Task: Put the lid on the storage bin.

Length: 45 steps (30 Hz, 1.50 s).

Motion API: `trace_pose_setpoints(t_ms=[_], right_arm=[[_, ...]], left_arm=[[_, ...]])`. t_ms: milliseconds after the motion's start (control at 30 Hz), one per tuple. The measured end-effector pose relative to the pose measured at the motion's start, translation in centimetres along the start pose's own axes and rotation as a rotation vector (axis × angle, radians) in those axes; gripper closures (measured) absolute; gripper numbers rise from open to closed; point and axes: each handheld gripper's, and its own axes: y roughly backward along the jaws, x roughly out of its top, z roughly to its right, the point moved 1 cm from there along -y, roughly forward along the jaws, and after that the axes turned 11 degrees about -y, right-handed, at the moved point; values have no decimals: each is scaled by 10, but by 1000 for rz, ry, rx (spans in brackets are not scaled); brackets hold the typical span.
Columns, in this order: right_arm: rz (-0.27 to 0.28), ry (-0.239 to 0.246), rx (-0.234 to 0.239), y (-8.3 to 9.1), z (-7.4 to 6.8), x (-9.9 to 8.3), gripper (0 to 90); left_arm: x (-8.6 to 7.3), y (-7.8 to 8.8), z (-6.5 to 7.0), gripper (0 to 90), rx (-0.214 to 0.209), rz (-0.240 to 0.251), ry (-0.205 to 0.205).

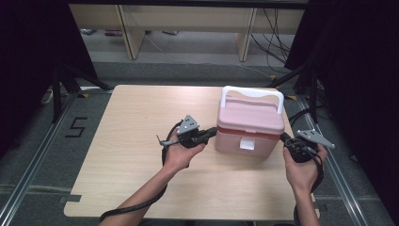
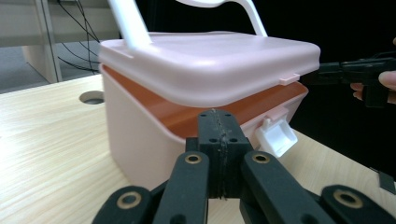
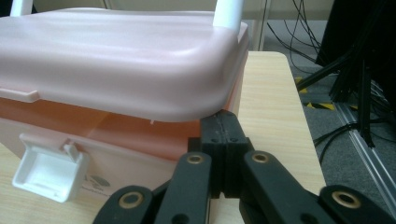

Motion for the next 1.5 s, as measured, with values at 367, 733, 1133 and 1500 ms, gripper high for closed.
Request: trace_pose_setpoints(t_ms=[367, 733, 1133, 1500], right_arm=[[50, 57, -59, 8, 8, -2, 900], [33, 54, -89, 8, 19, -17, 880], [2, 12, -119, 8, 38, -39, 779], [-38, 18, -140, 4, 47, -63, 716]], left_arm=[[-12, 29, -19, 870, 45, 11, -12], [-27, 67, -42, 786, 126, 16, -45], [-60, 119, -69, 656, 280, -3, -33], [-109, 179, -89, 536, 458, -26, 29]])
